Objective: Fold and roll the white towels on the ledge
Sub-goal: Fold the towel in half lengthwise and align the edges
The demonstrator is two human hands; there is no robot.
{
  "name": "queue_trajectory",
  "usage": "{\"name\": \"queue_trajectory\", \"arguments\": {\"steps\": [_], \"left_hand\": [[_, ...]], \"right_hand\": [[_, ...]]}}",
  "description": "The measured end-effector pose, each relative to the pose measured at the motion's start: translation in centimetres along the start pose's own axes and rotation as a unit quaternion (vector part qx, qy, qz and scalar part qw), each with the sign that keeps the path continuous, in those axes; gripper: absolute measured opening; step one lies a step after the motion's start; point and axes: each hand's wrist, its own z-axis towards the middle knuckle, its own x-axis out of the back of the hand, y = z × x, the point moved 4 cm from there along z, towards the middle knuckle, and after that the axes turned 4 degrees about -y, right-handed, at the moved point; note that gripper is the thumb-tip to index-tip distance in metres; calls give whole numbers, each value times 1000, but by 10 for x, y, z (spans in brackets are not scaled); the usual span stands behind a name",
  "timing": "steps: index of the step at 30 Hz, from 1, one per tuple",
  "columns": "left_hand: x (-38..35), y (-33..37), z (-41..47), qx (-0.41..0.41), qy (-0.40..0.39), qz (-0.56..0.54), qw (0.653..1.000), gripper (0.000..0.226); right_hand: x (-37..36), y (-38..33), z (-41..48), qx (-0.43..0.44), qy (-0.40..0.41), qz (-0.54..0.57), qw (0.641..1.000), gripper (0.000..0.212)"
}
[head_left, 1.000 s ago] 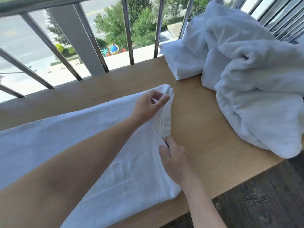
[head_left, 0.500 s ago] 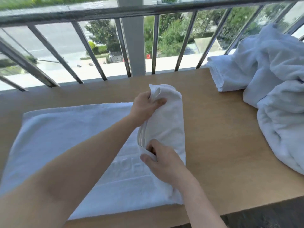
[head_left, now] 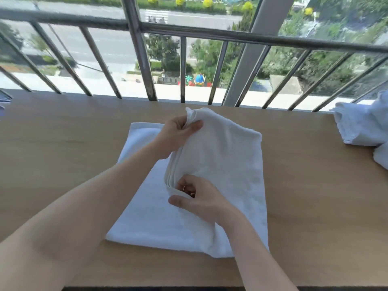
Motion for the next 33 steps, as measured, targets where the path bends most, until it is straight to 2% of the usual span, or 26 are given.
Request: {"name": "queue_trajectory", "arguments": {"steps": [6,8,13,20,21,23,24,27,30,33], "left_hand": [[85,7,-14,-17,21,-26,999,22],[111,0,-13,-9,32,-17,999,17],[151,-46,-11,28,63,17,997,12],[171,-92,-10,72,107,37,991,11],[173,-93,-9,82,116,46,989,23],[177,-92,-10,98,150,73,981,57],[178,-91,-11,95,165,93,977,66],[175,-89,-9,91,167,150,970,59],[173,-89,-6,113,175,157,965,51],[173,-90,-3,130,199,152,959,41]], "right_hand": [[-50,-60,43,23,-24,11,999,28],[-67,-70,60,17,-24,11,1000,28],[-109,-63,95,-29,-11,-69,997,33],[-145,-52,106,-58,19,-133,989,32],[-147,-53,105,-58,20,-132,989,30],[-151,-53,101,-56,15,-110,992,26],[-153,-54,97,-54,7,-89,995,24],[-161,-52,88,-45,-17,-38,998,16],[-160,-47,81,-40,-23,15,999,6],[-149,-40,74,-38,-2,73,997,10]]}}
